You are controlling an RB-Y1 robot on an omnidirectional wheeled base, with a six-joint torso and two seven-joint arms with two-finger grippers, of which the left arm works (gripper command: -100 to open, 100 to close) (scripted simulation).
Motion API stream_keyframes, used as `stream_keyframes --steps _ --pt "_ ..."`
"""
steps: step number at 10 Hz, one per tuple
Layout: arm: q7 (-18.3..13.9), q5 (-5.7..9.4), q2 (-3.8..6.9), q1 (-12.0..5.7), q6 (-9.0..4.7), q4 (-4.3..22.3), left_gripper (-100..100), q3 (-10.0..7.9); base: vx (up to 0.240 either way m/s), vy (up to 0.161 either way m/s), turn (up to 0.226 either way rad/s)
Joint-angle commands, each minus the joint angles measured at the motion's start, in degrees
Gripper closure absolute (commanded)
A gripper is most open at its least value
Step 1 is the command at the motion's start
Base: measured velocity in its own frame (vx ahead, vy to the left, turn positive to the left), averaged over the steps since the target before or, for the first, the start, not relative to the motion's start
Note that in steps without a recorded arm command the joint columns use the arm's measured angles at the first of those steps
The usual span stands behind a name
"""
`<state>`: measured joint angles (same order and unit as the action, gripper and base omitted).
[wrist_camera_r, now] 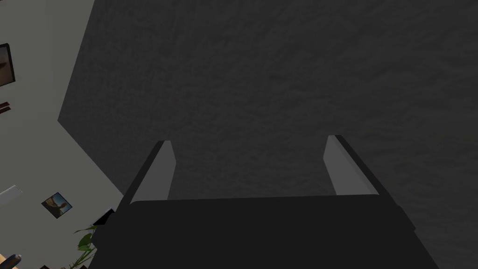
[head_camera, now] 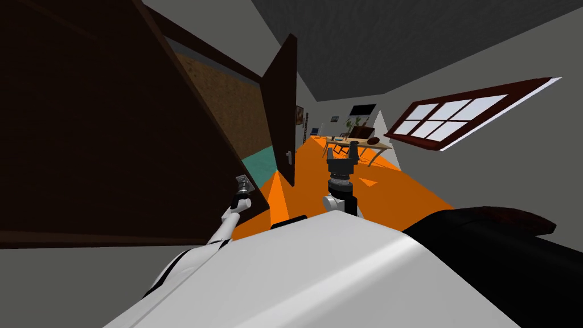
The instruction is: Pull the door open
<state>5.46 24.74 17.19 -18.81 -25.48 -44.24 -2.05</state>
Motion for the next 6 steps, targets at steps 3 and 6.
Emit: stream_keyframes --steps 3,6 --pt "-1.55 -0.34 0.94 0.50 -0.06 -0.56 100 1.43 -0.198 0.058 -0.087" --pt "-2.30 -0.56 0.79 0.68 0.08 -0.83 100 2.86 -0.121 0.031 -0.066"
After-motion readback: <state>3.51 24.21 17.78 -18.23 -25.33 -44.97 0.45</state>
